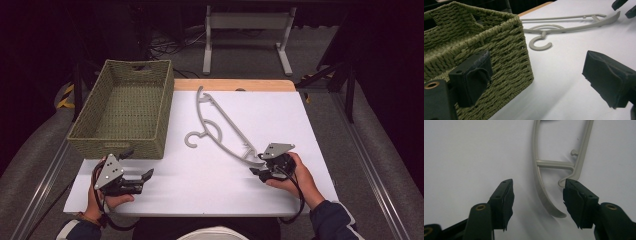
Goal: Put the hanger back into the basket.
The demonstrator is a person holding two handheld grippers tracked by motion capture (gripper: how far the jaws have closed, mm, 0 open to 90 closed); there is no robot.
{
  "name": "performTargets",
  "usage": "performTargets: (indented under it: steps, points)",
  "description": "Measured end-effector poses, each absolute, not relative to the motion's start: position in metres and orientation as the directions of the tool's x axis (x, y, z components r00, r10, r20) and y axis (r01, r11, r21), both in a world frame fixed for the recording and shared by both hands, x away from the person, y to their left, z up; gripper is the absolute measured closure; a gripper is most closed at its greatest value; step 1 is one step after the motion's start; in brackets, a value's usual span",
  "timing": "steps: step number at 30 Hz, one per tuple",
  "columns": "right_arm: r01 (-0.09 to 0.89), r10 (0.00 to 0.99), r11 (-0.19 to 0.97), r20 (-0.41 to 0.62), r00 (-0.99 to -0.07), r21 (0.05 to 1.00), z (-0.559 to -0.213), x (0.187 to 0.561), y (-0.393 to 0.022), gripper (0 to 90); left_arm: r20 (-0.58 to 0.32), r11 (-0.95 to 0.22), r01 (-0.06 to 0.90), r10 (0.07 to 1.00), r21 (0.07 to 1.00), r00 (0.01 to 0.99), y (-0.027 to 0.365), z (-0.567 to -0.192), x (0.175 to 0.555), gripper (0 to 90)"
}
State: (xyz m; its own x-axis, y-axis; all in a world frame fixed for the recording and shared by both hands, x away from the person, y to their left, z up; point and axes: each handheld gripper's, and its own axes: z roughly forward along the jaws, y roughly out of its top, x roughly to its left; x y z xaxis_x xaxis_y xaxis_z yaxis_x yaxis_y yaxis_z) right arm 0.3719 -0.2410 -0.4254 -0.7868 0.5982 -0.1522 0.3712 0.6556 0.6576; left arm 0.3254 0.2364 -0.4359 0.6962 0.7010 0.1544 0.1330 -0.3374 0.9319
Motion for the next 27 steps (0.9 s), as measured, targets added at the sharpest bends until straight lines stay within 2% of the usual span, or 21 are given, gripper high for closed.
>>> performTargets:
  steps: [2,6,16,24,27]
  points:
    - [0.385,0.586,0.678,-0.145,-0.797,0.626,-0.425,0.378,-0.237,48.6,0.155,-0.342,0.136,0.701,0.93,0.696,0.236,-0.436,0.325,10.0]
    - [0.404,0.581,0.697,-0.137,-0.802,0.592,-0.427,0.386,-0.231,51.8,0.154,-0.344,0.137,0.696,0.929,0.701,0.236,-0.436,0.326,10.0]
    - [0.479,0.59,0.707,-0.059,-0.805,0.521,-0.43,0.404,-0.219,57.1,0.152,-0.348,0.139,0.688,0.927,0.71,0.235,-0.437,0.325,10.5]
    - [0.5,0.581,0.726,-0.033,-0.813,0.472,-0.431,0.413,-0.206,62.4,0.153,-0.359,0.142,0.678,0.923,0.719,0.233,-0.438,0.325,10.8]
    - [0.504,0.58,0.729,-0.026,-0.814,0.463,-0.43,0.417,-0.204,71.5,0.148,-0.359,0.147,0.674,0.922,0.724,0.233,-0.438,0.326,11.0]
